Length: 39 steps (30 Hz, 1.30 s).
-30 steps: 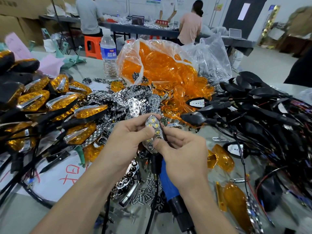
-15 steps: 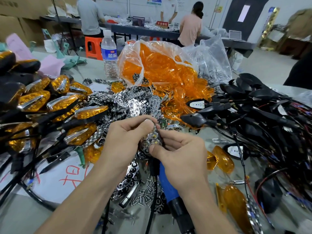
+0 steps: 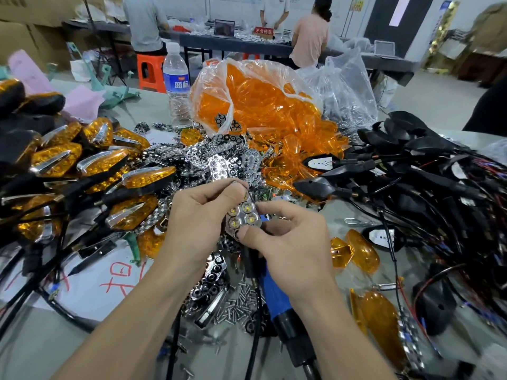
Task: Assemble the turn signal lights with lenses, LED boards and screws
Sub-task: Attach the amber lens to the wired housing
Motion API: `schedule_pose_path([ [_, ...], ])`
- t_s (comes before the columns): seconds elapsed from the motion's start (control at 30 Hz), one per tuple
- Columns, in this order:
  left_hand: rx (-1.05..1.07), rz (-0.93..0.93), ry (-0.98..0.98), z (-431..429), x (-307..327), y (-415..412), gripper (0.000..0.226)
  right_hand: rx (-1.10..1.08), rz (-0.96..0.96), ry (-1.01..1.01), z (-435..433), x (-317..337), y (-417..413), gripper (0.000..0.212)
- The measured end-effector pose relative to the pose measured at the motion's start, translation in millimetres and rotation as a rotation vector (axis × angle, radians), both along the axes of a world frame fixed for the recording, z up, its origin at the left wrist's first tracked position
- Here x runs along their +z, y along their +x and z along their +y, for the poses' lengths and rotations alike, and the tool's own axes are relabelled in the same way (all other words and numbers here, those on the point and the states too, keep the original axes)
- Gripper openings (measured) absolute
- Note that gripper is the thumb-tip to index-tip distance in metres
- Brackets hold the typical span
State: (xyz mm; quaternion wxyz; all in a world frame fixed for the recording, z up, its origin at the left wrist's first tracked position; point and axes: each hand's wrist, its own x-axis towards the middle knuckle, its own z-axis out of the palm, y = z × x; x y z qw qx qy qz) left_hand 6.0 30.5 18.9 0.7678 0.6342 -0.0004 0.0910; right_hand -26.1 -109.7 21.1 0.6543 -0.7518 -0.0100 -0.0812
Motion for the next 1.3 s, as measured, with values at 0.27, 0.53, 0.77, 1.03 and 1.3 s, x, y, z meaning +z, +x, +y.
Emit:
schedule_pose_path([
  [0.27,-0.023,-0.047,-0.045,4,1,-1,0.012,0.109,-0.016,-0.182,1,4,-4,0.02],
  [0.53,-0.106,0.027,-0.007,1,0,3,0.013,0.017,0.045,0.093,10,10,4,0.023],
  [0.77,-0.043,-0.016,-0.022,1,3,-1,0.013,0.059,0.008,0.001,7,18,10,0.028],
  [1.03,-0.087,-0.027,-0.024,3,4,0,0.014,0.052,0.029,-0.038,7,22,11,0.027],
  [1.3,0.061,0.017,-0.056,7,4,3,0.023,0.119,0.122,-0.087,6,13,13,0.025],
])
